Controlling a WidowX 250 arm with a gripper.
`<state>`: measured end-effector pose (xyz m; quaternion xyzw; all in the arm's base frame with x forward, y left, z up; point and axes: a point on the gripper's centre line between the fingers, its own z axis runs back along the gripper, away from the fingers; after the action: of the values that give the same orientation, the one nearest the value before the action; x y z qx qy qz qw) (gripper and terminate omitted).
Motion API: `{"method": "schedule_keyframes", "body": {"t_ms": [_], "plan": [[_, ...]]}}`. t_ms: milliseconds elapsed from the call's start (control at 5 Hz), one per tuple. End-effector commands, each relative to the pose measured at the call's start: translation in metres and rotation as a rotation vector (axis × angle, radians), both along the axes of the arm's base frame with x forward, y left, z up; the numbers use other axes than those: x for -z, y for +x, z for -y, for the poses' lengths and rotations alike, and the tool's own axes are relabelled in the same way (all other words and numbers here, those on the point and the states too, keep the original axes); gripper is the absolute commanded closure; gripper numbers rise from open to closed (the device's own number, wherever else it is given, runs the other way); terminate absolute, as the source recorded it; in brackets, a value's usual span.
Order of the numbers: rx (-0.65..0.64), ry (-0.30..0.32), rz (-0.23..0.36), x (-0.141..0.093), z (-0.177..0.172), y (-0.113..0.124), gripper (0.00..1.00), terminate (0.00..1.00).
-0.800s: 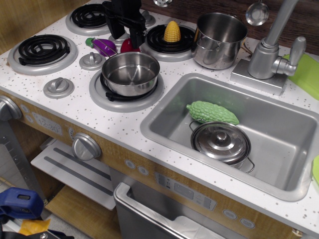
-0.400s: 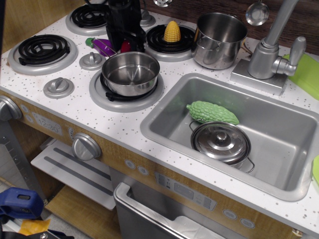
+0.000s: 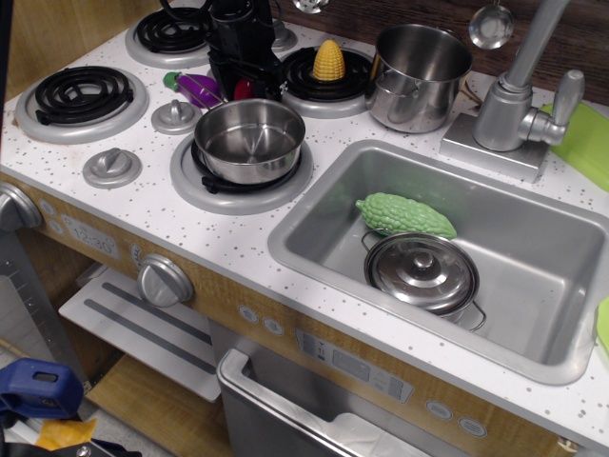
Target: Put sweet potato in pan which is on stove
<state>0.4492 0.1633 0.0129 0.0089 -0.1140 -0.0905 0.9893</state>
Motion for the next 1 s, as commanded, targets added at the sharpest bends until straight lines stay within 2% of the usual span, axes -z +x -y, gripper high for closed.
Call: {"method": "schedule_keyframes", "body": {"t_ms": [0,200,600,800], "plan": [[-0.004,0.029,0.053,-0.02,-0.004,0.007,1.0,0.0],[0.004,0.061,0.053,-0.034,-0.003,0.013,1.0,0.0],[0.011,0.156,0.027,-0.085,0.005,0.015,1.0,0.0],[-0.043,0.164,-0.018,-0.103,0.019,0.005,1.0,0.0]]}}
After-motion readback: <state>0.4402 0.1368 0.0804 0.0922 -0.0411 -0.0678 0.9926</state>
